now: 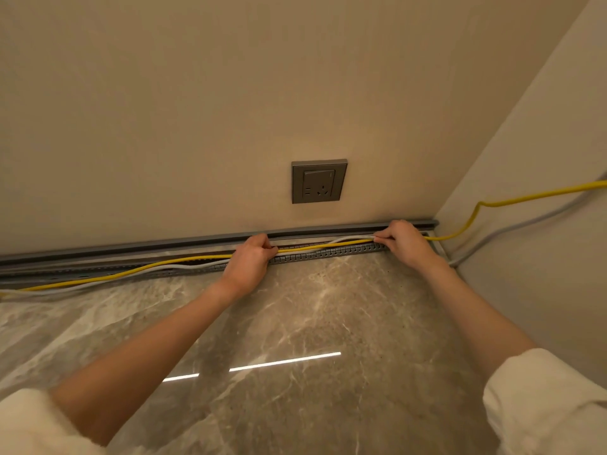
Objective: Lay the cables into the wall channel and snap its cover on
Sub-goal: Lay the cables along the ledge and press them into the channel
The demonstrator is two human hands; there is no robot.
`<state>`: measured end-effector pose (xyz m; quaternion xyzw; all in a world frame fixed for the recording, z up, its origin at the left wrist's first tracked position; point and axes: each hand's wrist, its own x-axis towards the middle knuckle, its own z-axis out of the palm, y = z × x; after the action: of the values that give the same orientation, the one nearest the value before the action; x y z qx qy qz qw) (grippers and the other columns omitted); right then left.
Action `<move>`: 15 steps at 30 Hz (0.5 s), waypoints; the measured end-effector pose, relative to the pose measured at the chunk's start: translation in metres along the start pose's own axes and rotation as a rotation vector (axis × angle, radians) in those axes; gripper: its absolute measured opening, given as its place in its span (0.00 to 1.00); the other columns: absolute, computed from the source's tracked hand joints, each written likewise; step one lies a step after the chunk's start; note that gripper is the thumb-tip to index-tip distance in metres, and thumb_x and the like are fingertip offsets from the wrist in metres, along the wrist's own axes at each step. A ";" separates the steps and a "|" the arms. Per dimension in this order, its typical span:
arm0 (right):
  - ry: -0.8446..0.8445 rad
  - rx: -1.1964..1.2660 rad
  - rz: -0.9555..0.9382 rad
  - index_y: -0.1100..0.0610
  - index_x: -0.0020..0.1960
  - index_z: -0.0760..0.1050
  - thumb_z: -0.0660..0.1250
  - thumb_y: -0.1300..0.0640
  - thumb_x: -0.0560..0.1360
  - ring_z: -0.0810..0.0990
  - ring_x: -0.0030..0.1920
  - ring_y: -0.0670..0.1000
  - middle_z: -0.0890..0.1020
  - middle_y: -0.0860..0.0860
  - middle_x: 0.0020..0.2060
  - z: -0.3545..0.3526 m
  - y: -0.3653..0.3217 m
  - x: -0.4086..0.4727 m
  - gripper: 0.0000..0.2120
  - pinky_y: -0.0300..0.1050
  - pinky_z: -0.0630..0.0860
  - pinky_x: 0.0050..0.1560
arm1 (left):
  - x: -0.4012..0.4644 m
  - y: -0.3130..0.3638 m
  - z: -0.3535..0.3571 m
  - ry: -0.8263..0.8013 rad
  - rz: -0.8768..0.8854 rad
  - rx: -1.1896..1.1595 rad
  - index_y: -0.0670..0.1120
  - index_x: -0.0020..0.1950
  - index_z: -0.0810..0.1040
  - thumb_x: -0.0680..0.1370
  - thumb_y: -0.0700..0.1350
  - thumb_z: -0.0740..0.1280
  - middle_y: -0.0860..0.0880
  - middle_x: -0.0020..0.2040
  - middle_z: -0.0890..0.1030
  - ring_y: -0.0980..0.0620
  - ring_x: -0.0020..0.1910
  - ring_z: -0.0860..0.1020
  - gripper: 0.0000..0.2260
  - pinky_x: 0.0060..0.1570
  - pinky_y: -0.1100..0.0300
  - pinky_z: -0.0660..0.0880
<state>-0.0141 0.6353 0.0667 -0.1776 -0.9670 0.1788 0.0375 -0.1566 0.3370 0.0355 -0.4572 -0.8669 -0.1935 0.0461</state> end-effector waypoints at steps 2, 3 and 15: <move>-0.041 -0.036 -0.005 0.62 0.55 0.81 0.66 0.58 0.76 0.80 0.50 0.60 0.84 0.61 0.49 -0.001 0.000 0.002 0.11 0.45 0.71 0.49 | -0.004 0.002 0.001 -0.010 0.033 0.047 0.38 0.50 0.81 0.76 0.39 0.65 0.42 0.41 0.78 0.43 0.39 0.77 0.07 0.37 0.52 0.76; -0.057 -0.057 -0.011 0.61 0.56 0.81 0.66 0.57 0.76 0.80 0.51 0.60 0.84 0.60 0.50 -0.001 0.000 0.003 0.12 0.45 0.72 0.50 | -0.007 0.003 0.002 -0.007 0.040 0.060 0.39 0.50 0.81 0.76 0.40 0.65 0.42 0.42 0.79 0.44 0.39 0.77 0.08 0.38 0.52 0.77; 0.008 -0.271 0.014 0.64 0.46 0.80 0.64 0.56 0.76 0.72 0.45 0.57 0.73 0.58 0.41 0.016 0.003 0.003 0.12 0.44 0.61 0.39 | -0.014 0.001 0.005 -0.135 -0.028 0.166 0.43 0.57 0.79 0.75 0.48 0.64 0.43 0.55 0.74 0.43 0.53 0.72 0.15 0.51 0.49 0.72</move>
<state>-0.0178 0.6333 0.0511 -0.1883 -0.9809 0.0461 0.0155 -0.1471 0.3280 0.0277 -0.4515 -0.8874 -0.0905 0.0227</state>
